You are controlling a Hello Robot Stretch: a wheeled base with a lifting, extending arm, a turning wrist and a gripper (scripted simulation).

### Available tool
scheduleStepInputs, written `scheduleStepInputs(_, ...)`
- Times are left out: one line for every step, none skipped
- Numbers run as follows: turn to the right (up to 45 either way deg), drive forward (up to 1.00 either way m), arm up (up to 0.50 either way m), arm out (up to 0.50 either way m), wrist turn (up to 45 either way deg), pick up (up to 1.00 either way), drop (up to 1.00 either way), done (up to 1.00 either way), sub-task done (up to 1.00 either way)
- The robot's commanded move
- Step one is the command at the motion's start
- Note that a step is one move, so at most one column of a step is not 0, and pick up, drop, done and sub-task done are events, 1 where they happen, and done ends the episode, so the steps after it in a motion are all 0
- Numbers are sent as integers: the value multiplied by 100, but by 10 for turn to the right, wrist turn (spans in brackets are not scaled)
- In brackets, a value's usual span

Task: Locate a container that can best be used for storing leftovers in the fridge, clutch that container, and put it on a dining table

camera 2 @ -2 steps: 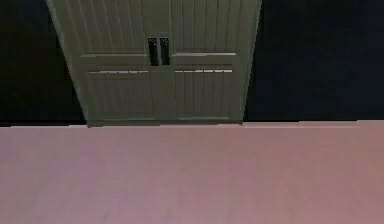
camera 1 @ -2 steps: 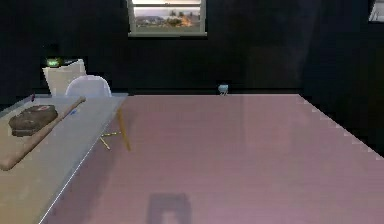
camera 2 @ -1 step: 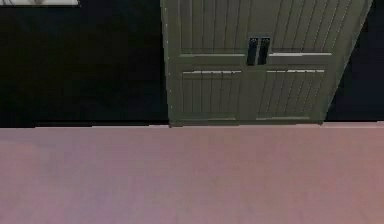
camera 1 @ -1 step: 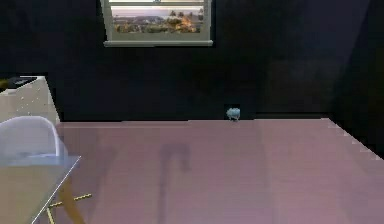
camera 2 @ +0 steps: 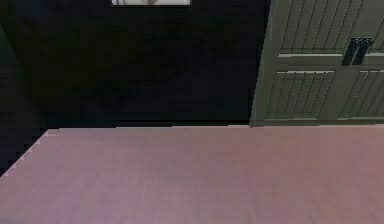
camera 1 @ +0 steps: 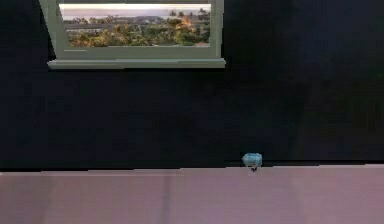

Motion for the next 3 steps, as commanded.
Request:
scheduleStepInputs(30, 0, 0, 0, 0, 0, 0, 0, 0)
scheduleStepInputs(0, 90, 0, 0, 0, 0, 0, 0, 0)
scheduleStepInputs(-450, 0, 0, 0, 0, 0, 0, 0, 0)
